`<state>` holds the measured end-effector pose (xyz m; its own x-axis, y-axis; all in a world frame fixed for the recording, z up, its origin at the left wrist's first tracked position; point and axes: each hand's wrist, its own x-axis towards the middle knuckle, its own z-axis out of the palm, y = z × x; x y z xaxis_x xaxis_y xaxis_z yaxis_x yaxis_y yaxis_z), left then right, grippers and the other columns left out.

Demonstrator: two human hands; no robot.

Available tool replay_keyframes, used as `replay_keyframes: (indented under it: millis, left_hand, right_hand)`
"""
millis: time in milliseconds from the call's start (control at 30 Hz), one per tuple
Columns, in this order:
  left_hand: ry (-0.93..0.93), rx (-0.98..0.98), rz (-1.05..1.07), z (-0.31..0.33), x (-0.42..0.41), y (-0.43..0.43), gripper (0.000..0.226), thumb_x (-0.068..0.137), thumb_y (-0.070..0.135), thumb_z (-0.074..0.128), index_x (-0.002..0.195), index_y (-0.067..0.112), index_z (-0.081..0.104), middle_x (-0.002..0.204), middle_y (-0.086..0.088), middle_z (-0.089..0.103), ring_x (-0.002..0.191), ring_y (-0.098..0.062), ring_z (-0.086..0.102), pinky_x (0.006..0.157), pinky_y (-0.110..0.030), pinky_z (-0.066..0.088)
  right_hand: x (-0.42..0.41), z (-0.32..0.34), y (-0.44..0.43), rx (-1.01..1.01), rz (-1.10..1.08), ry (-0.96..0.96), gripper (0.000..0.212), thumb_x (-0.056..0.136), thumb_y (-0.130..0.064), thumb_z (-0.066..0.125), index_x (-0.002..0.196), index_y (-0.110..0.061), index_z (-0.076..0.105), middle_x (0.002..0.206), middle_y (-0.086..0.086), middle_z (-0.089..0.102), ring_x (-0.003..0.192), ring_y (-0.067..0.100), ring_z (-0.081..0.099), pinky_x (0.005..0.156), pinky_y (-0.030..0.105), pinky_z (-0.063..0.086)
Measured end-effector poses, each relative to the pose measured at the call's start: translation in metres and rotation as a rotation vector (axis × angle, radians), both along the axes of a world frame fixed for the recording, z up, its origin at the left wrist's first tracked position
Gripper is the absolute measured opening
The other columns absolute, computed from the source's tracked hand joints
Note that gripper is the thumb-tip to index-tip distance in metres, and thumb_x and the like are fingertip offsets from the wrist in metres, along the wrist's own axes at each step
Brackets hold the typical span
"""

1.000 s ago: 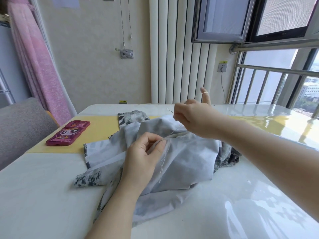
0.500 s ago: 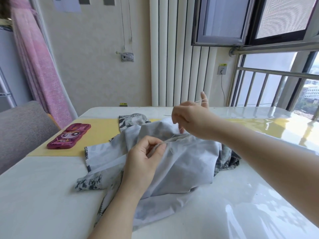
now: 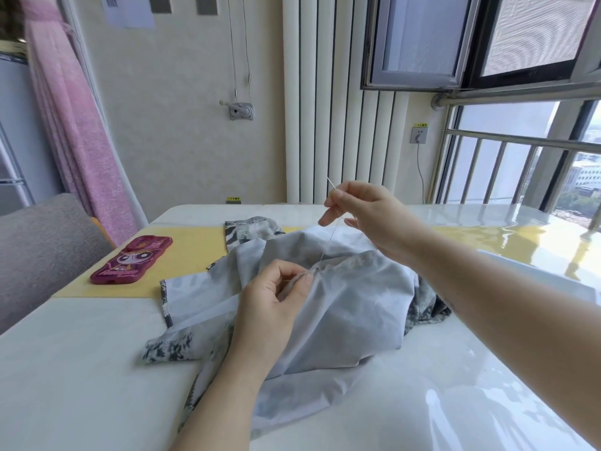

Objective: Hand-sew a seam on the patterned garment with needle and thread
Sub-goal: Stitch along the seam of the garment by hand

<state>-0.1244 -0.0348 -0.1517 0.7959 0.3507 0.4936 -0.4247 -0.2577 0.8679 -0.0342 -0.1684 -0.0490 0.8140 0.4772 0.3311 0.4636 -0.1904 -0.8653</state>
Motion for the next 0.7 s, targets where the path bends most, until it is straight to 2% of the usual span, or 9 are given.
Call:
replay_keyframes:
  millis: [33,100,167,267,333,400,500,600,700]
  left_hand:
    - [0.000,0.000,0.001,0.000,0.000,0.000,0.013,0.085,0.015,0.068,0.075,0.022,0.064,0.067,0.001,0.061,0.063,-0.006,0.052,0.061,-0.016,0.043]
    - [0.001,-0.010,-0.006,0.001,0.000,0.000,0.011,0.086,0.012,0.067,0.077,0.018,0.064,0.065,0.011,0.062,0.063,-0.003,0.053,0.061,-0.013,0.043]
    - [0.005,-0.020,-0.007,0.002,0.000,-0.001,0.011,0.086,0.010,0.066,0.077,0.016,0.063,0.064,0.015,0.062,0.061,0.000,0.054,0.061,-0.011,0.042]
    - [0.000,-0.030,0.005,0.003,0.000,-0.001,0.013,0.086,0.010,0.066,0.076,0.017,0.062,0.063,0.014,0.062,0.061,-0.001,0.053,0.061,-0.011,0.042]
    - [-0.001,-0.036,0.006,0.003,0.000,-0.002,0.013,0.086,0.011,0.066,0.076,0.018,0.062,0.063,0.012,0.061,0.061,-0.003,0.051,0.059,-0.012,0.042]
    - [0.000,-0.035,0.008,0.003,0.000,-0.003,0.013,0.086,0.011,0.066,0.076,0.018,0.062,0.061,0.013,0.059,0.058,-0.003,0.048,0.057,-0.012,0.040]
    - [0.011,-0.029,0.005,0.004,-0.001,-0.003,0.012,0.087,0.011,0.066,0.076,0.016,0.062,0.057,0.017,0.057,0.054,0.001,0.046,0.055,-0.011,0.038]
    - [0.045,0.004,-0.025,0.003,-0.001,-0.003,0.011,0.087,0.012,0.066,0.077,0.014,0.063,0.053,0.019,0.056,0.051,0.004,0.047,0.054,-0.009,0.037]
    - [0.079,0.041,-0.048,0.003,-0.002,-0.002,0.011,0.088,0.014,0.065,0.077,0.015,0.063,0.049,0.019,0.053,0.046,0.004,0.045,0.051,-0.008,0.035]
  right_hand:
    - [-0.002,-0.001,-0.001,-0.034,0.002,-0.027,0.024,0.099,-0.024,0.046,0.080,-0.020,0.060,0.074,-0.005,0.073,0.092,0.050,0.054,0.096,0.067,0.037]
    - [-0.006,-0.001,-0.002,-0.105,0.011,-0.104,0.024,0.098,-0.023,0.048,0.080,-0.020,0.062,0.077,-0.004,0.073,0.088,0.033,0.062,0.086,0.048,0.050]
    - [-0.009,-0.006,-0.003,-0.209,-0.015,-0.242,0.022,0.097,-0.020,0.049,0.078,-0.023,0.061,0.078,-0.008,0.072,0.077,0.015,0.066,0.074,0.032,0.052]
    - [-0.015,-0.025,-0.002,-0.389,-0.170,-0.633,0.022,0.095,-0.026,0.040,0.085,-0.023,0.058,0.075,-0.008,0.069,0.071,0.023,0.062,0.067,0.036,0.049]
    - [-0.014,-0.041,0.000,-0.423,-0.251,-0.884,0.030,0.093,-0.030,0.032,0.085,-0.015,0.057,0.062,-0.003,0.062,0.058,0.030,0.054,0.064,0.033,0.043]
    - [-0.010,-0.053,0.001,-0.425,-0.279,-1.006,0.027,0.093,-0.024,0.035,0.079,-0.012,0.055,0.049,-0.005,0.047,0.046,0.031,0.043,0.061,0.031,0.036]
    - [-0.001,-0.061,-0.001,-0.380,-0.289,-0.987,0.020,0.092,-0.020,0.042,0.082,-0.010,0.056,0.044,-0.007,0.034,0.042,0.030,0.041,0.054,0.028,0.029]
    - [0.006,-0.060,-0.007,-0.361,-0.265,-0.899,0.024,0.093,-0.022,0.040,0.088,-0.007,0.059,0.045,0.004,0.045,0.047,0.028,0.041,0.050,0.028,0.035]
    - [0.005,-0.057,-0.013,-0.426,-0.188,-0.856,0.023,0.094,-0.022,0.041,0.094,-0.009,0.060,0.059,0.003,0.058,0.057,0.032,0.048,0.052,0.031,0.035]
